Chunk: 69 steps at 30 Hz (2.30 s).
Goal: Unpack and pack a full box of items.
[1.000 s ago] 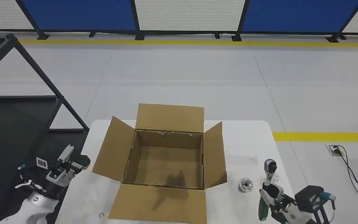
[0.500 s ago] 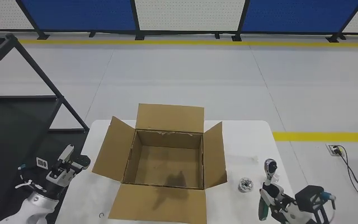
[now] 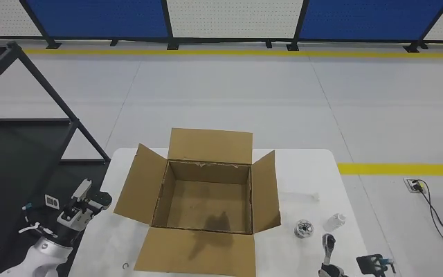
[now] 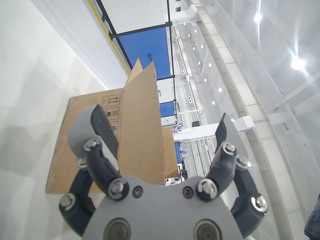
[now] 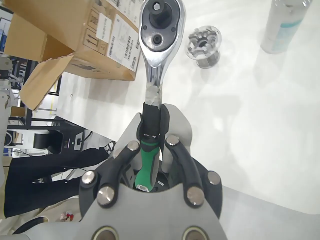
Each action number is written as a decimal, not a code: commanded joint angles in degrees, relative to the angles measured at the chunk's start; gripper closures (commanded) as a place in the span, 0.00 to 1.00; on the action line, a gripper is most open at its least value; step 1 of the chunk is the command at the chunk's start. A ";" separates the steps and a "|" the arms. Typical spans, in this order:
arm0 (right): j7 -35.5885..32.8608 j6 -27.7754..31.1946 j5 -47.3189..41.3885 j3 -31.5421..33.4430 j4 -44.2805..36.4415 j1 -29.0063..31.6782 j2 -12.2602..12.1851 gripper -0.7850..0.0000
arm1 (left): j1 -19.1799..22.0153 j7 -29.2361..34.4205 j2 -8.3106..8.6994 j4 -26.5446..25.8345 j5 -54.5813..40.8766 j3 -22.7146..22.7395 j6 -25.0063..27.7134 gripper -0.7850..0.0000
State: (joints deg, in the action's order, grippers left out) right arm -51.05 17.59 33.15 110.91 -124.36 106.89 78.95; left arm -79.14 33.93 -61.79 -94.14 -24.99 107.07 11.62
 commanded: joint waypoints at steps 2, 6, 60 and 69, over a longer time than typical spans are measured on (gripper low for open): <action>-0.50 -1.01 -1.83 0.00 1.30 -1.46 -0.32 1.00 | 0.00 0.00 0.00 0.00 0.00 0.00 0.00 0.00; 2.07 -3.90 -2.56 -0.67 2.87 -4.45 -0.59 1.00 | 0.00 0.00 0.00 0.00 0.00 0.00 0.00 0.00; -6.24 -33.00 16.42 -28.37 22.51 -32.09 -2.82 1.00 | -2.35 -3.43 -0.03 -1.51 -0.74 1.66 -0.05 0.00; -6.12 -34.65 17.45 -29.33 24.92 -33.56 -3.05 1.00 | -2.72 -3.56 -0.04 -1.62 -0.98 1.96 0.05 0.00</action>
State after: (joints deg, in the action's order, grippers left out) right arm -57.24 -16.95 50.58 81.59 -99.52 73.36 75.91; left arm -81.84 30.36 -61.83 -95.75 -25.97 109.02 11.65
